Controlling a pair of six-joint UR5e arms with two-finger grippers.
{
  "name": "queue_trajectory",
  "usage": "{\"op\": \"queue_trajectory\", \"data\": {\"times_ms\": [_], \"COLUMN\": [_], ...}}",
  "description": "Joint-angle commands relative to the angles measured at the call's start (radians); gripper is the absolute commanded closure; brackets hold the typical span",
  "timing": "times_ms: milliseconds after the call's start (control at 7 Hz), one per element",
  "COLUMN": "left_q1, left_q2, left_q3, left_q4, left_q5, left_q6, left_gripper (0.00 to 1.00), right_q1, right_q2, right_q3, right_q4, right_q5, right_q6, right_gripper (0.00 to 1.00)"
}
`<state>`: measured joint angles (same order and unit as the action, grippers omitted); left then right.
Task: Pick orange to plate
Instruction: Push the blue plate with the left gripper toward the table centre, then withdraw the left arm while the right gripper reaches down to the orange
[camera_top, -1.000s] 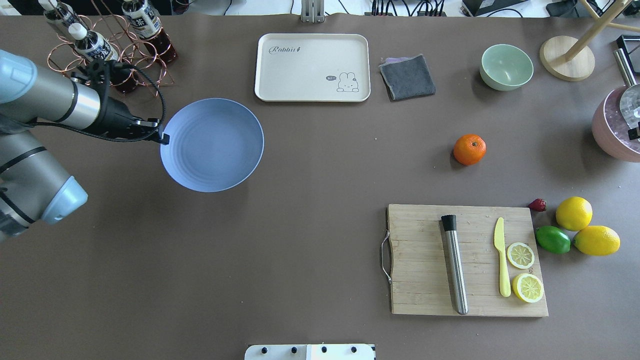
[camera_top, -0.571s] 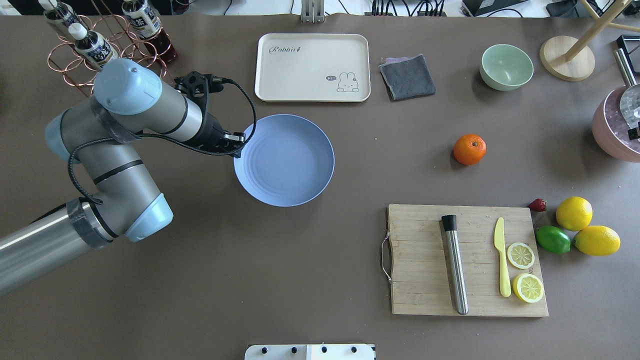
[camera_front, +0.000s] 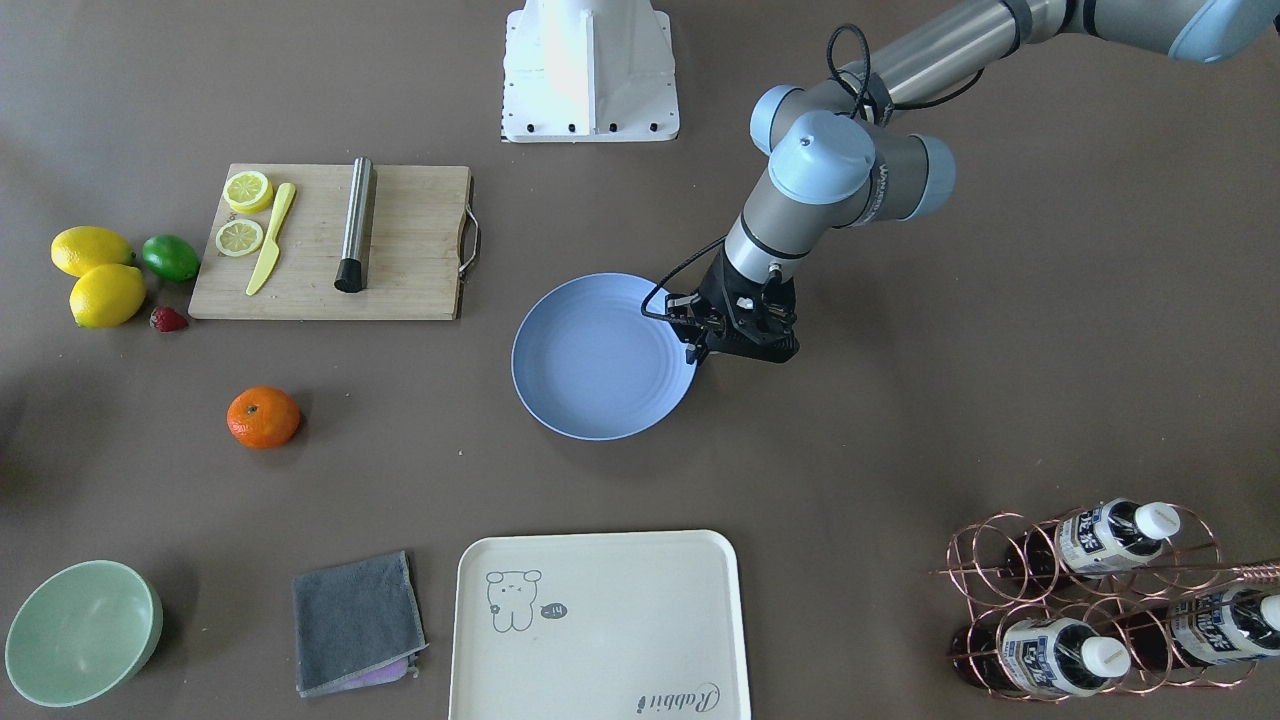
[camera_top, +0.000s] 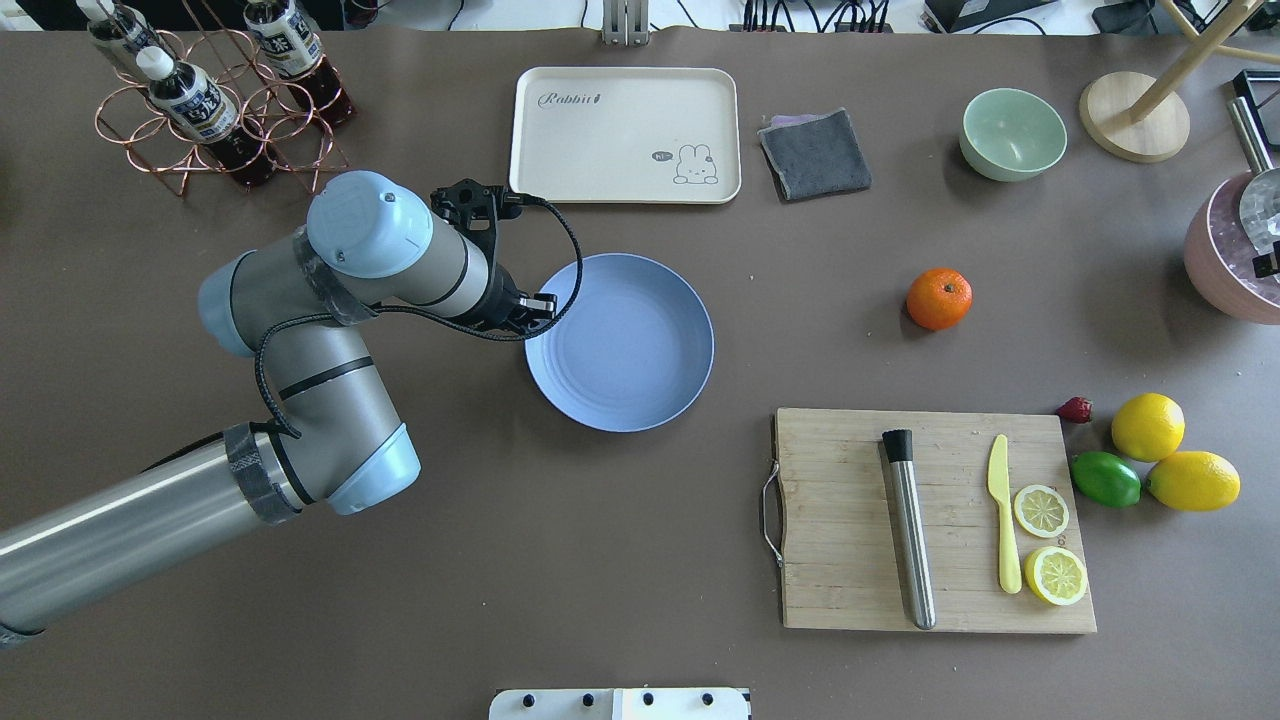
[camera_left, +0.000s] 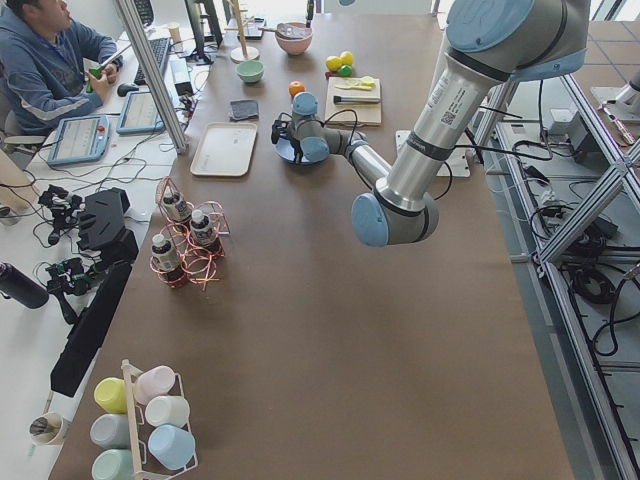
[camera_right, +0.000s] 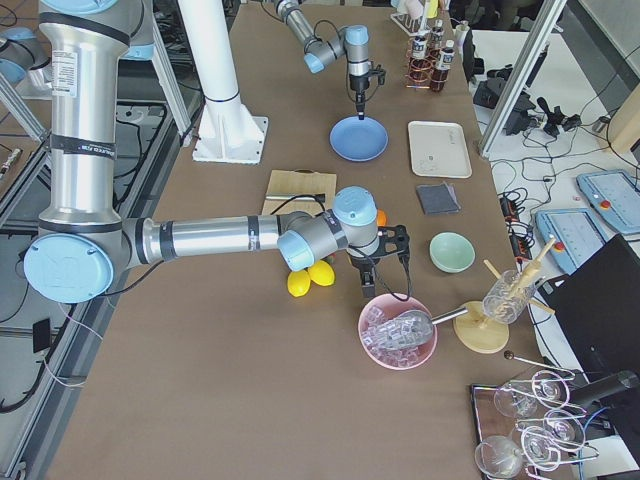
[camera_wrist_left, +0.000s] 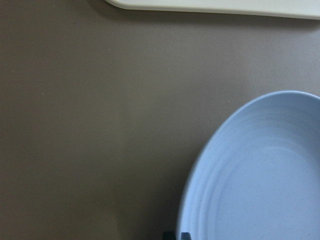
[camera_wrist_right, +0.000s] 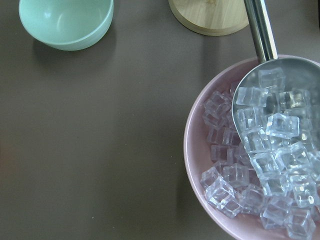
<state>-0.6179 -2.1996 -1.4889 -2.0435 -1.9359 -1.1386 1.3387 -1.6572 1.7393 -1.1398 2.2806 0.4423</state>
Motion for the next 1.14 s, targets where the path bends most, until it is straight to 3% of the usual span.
{"op": "queue_trajectory", "data": {"times_ms": [0,429,714,857,1000], "left_q1": [-0.040,-0.277,-0.484,-0.658,-0.798], "left_q2": [0.048,0.315,0.476,0.539,0.607], "left_q3": [-0.064,-0.243,-0.260,-0.233,-0.185], "left_q4": [0.006,0.031,0.028,0.031,0.031], "left_q5": [-0.006,-0.197,-0.375,-0.497,-0.541], "left_q6": [0.006,0.289,0.589,0.832,1.078], "left_gripper": [0.02,0.01,0.01,0.01,0.01], "right_q1": [-0.025,-0.264,-0.384,-0.404,-0.414], "right_q2": [0.042,0.242,0.370,0.401,0.402], "right_q3": [0.002,-0.038,-0.110,-0.136,-0.141], "right_q4": [-0.002,-0.015,-0.017,-0.017,-0.014], "right_q5": [-0.003,-0.169,-0.234,-0.236,-0.236], "right_q6": [0.031,0.357,0.476,0.481,0.481], "right_gripper": [0.00,0.00,0.00,0.00,0.00]}}
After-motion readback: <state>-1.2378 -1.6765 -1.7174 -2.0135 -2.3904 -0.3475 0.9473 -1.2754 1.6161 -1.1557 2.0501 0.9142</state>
